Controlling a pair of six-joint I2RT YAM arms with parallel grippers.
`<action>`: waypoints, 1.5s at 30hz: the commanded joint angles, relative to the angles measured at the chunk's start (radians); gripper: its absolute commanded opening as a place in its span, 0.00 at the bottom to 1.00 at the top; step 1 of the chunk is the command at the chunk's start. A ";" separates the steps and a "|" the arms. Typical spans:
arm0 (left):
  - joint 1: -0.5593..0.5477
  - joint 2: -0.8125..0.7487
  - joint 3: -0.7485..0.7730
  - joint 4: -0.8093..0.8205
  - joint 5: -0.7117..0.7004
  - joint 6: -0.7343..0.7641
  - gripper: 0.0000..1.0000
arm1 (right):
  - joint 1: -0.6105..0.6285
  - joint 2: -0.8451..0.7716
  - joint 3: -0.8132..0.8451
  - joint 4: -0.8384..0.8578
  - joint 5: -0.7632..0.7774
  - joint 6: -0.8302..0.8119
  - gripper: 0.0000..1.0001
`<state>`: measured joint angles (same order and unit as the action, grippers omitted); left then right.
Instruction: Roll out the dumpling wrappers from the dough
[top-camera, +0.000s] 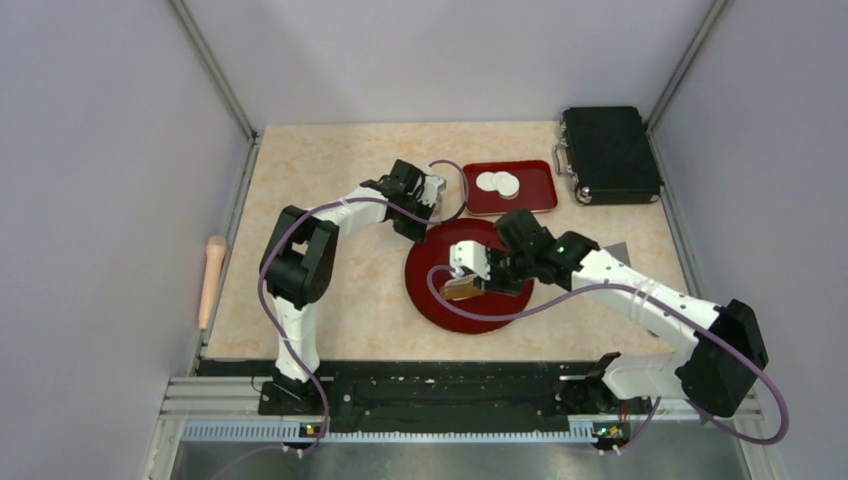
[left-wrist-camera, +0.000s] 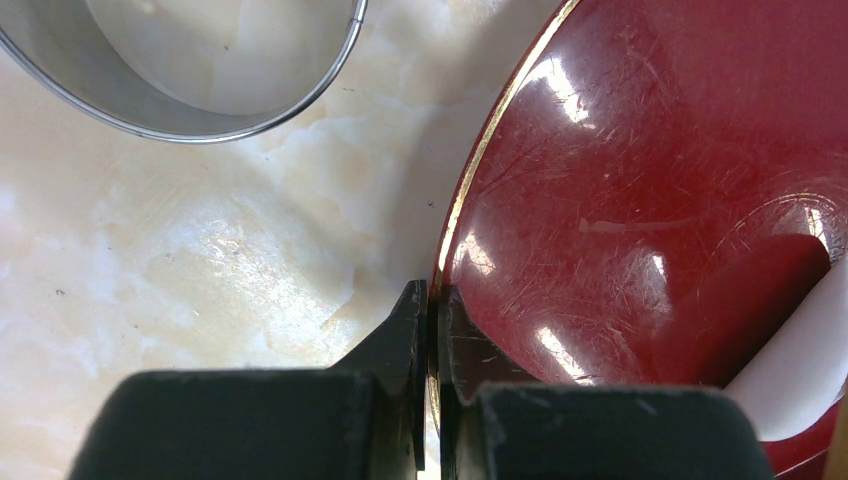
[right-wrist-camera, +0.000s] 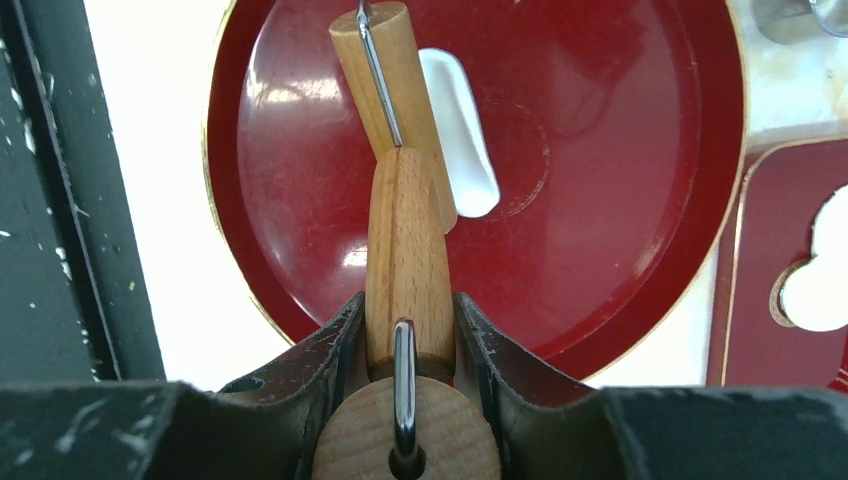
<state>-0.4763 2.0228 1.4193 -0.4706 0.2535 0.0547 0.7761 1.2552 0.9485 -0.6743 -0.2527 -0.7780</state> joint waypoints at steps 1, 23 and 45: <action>0.003 0.062 -0.011 0.026 -0.066 0.003 0.00 | -0.046 0.001 0.127 -0.003 -0.080 0.106 0.00; 0.003 0.062 -0.015 0.030 -0.069 0.001 0.00 | -0.442 0.241 0.319 -0.027 -0.590 0.835 0.00; 0.001 0.070 -0.008 0.023 -0.076 0.001 0.00 | -0.473 0.472 0.243 -0.174 -0.457 0.799 0.00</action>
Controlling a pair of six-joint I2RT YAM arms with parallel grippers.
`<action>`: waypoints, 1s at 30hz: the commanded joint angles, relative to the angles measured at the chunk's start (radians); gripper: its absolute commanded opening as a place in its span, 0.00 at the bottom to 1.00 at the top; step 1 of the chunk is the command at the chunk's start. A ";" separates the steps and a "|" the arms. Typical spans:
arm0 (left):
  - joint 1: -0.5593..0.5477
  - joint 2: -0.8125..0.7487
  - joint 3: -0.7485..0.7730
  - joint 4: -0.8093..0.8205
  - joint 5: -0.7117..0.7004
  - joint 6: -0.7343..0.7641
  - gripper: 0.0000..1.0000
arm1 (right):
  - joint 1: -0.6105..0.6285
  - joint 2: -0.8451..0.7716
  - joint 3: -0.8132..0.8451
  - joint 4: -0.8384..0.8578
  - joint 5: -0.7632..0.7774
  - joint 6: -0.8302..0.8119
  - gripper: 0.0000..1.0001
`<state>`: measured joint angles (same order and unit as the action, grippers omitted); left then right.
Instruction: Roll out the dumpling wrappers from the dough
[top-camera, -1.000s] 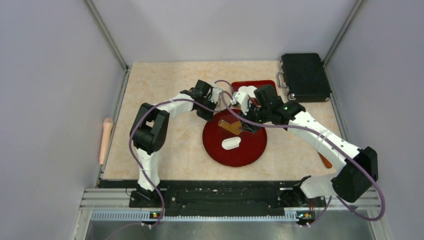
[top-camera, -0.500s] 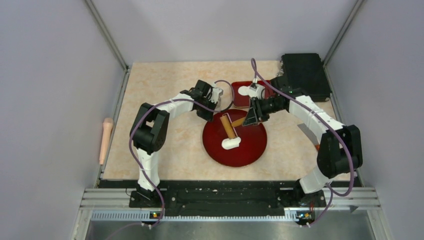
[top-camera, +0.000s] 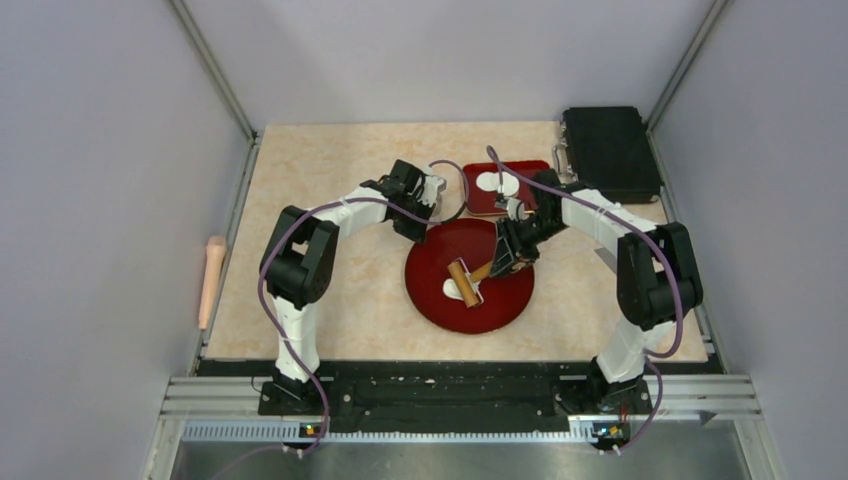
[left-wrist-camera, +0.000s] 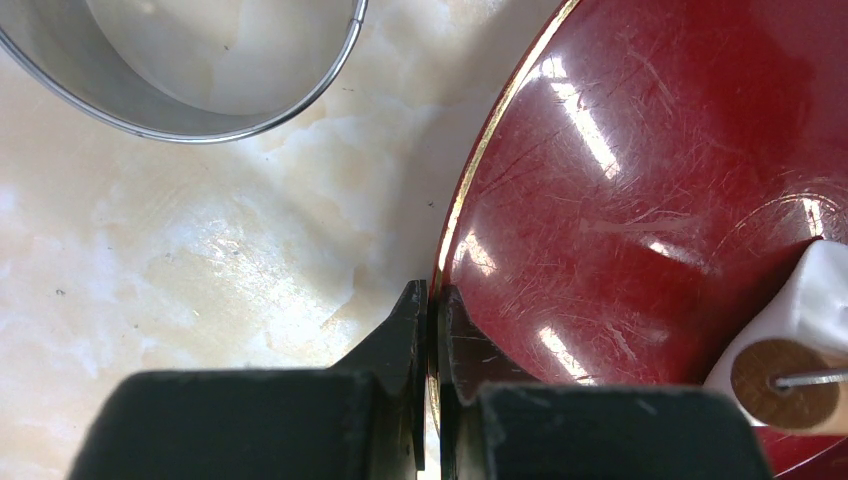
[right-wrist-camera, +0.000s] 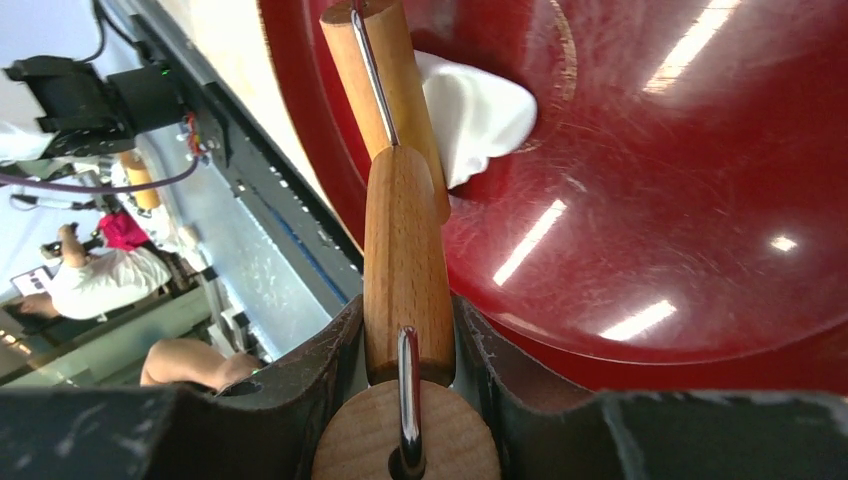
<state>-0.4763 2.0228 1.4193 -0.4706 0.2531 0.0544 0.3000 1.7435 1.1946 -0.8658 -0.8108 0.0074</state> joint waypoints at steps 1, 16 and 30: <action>0.000 0.069 -0.007 0.022 -0.076 0.001 0.00 | 0.004 -0.015 -0.004 0.029 0.128 0.028 0.00; 0.000 0.064 -0.015 0.030 -0.076 0.002 0.00 | -0.010 -0.040 0.023 0.070 0.511 0.077 0.00; 0.000 0.057 -0.023 0.036 -0.075 0.002 0.00 | 0.011 0.043 0.050 0.025 0.461 0.041 0.00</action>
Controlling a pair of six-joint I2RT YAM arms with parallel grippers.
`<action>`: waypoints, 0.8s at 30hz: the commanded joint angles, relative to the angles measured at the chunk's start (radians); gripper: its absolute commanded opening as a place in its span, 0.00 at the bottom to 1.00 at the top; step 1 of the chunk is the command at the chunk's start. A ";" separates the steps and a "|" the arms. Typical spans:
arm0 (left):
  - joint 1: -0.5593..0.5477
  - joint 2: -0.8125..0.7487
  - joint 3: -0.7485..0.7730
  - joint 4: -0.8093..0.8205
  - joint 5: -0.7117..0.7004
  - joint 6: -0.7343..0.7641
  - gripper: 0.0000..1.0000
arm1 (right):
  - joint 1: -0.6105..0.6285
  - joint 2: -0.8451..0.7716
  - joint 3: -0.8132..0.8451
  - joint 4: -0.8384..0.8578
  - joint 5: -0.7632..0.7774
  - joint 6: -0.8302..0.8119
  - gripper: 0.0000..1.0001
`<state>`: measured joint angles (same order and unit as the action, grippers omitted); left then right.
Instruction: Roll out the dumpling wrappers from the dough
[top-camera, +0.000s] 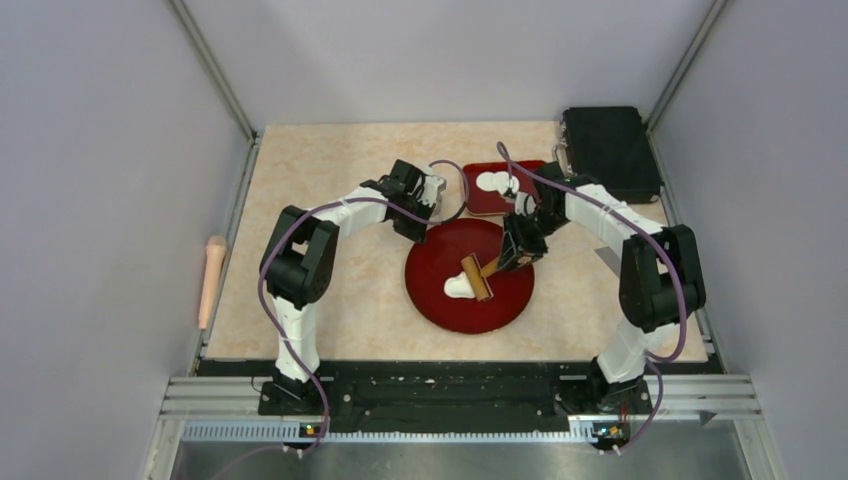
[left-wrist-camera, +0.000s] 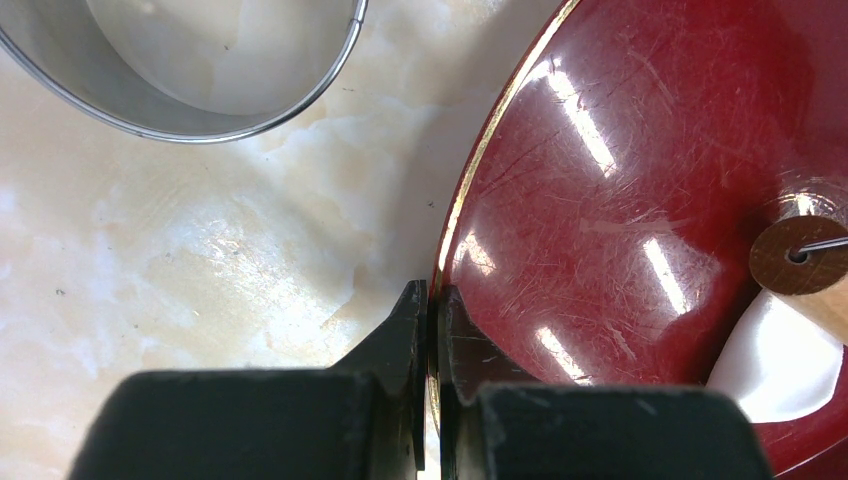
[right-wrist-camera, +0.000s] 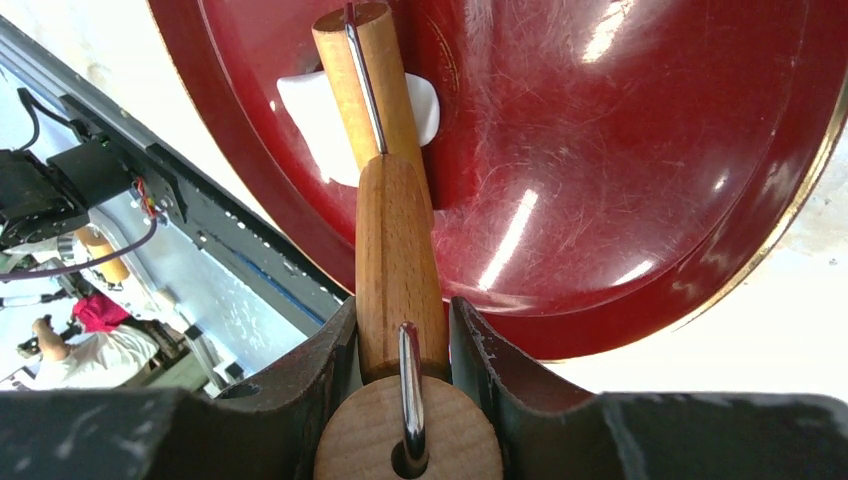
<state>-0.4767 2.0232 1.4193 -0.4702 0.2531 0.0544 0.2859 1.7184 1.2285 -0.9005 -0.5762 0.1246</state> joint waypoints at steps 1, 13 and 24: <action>0.000 0.057 -0.023 0.036 -0.075 0.002 0.00 | 0.038 0.076 0.023 0.057 0.223 -0.081 0.00; 0.000 0.057 -0.023 0.037 -0.077 0.001 0.00 | 0.141 0.139 0.070 0.043 0.241 -0.099 0.00; 0.000 0.055 -0.025 0.038 -0.074 0.002 0.00 | 0.211 0.179 0.101 0.043 0.290 -0.109 0.00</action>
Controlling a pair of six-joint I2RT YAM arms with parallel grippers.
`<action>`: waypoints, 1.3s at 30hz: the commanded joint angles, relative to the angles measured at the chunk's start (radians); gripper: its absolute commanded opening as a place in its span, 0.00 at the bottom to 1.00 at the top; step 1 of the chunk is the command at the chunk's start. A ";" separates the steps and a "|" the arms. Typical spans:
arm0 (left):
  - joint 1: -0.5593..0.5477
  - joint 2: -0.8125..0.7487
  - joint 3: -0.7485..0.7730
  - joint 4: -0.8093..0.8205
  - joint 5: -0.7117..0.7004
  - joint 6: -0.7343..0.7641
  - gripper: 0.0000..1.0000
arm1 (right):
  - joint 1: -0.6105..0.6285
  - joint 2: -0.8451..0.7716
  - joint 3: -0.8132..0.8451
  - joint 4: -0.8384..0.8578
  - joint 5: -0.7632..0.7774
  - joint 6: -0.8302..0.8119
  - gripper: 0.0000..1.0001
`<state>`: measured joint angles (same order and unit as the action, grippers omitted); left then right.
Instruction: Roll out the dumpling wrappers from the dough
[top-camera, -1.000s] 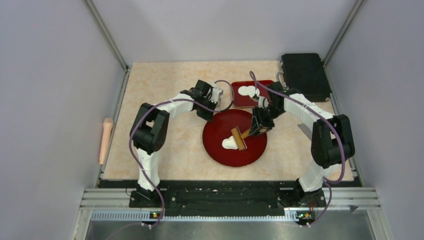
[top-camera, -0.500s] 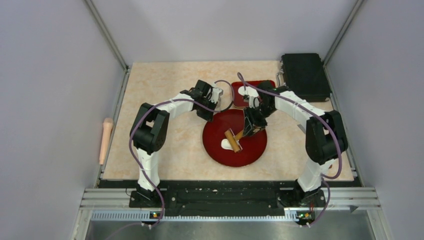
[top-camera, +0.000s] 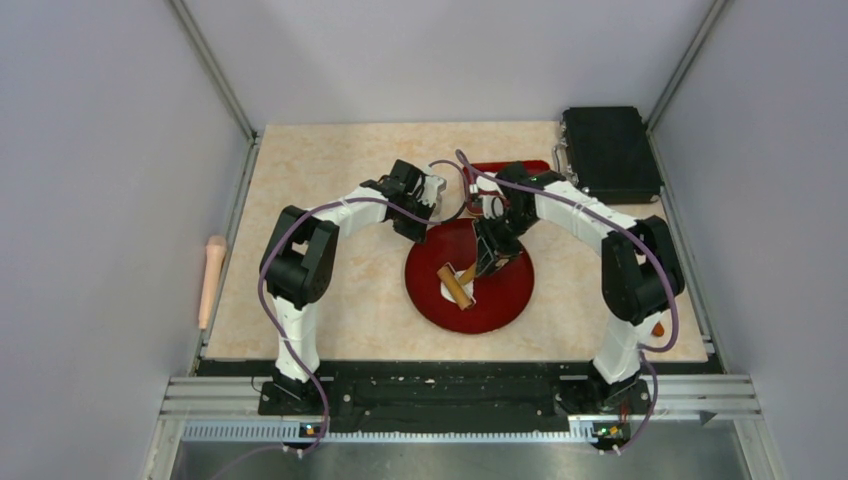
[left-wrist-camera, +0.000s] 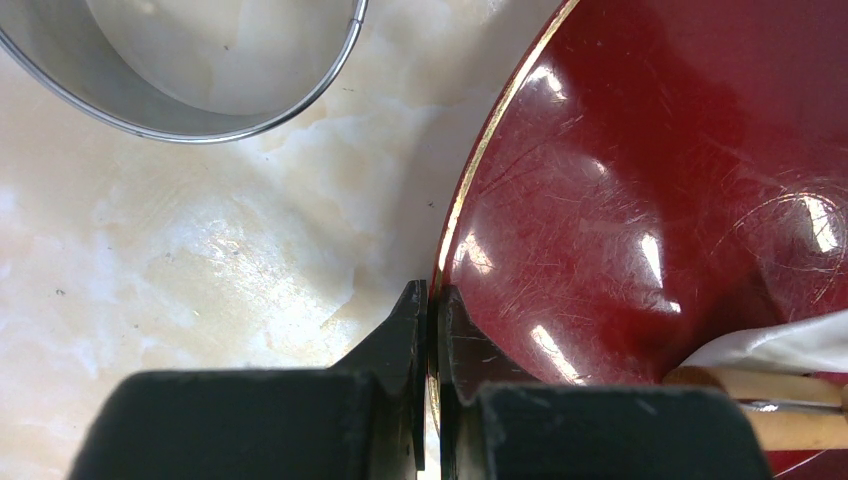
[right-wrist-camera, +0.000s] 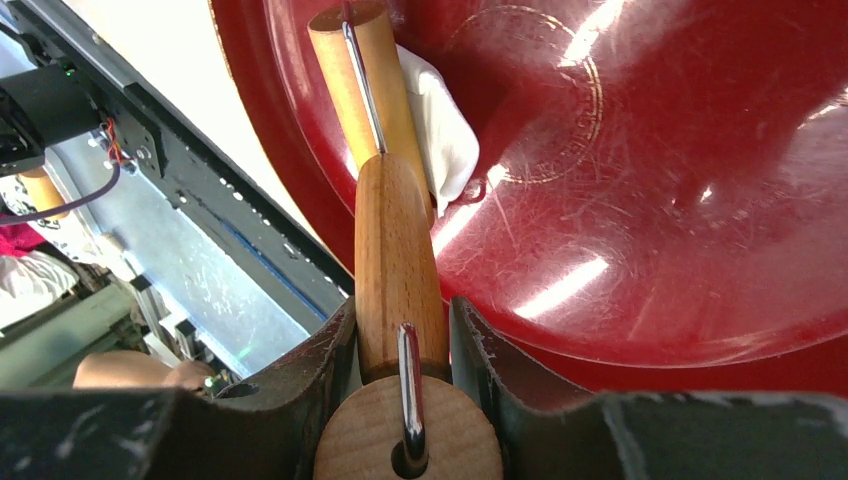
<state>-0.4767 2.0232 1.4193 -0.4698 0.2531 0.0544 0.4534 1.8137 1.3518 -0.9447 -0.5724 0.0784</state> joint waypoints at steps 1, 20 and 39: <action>0.001 0.055 -0.026 0.038 -0.074 0.001 0.00 | 0.043 0.082 -0.024 0.087 0.307 -0.064 0.00; 0.000 0.048 -0.033 0.046 -0.072 0.003 0.00 | -0.178 0.100 -0.140 0.101 0.423 -0.118 0.00; 0.001 0.043 -0.039 0.049 -0.073 0.002 0.00 | -0.277 0.096 -0.183 0.089 0.516 -0.148 0.00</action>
<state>-0.4767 2.0232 1.4185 -0.4686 0.2535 0.0544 0.1951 1.8400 1.2297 -0.9310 -0.5777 0.0345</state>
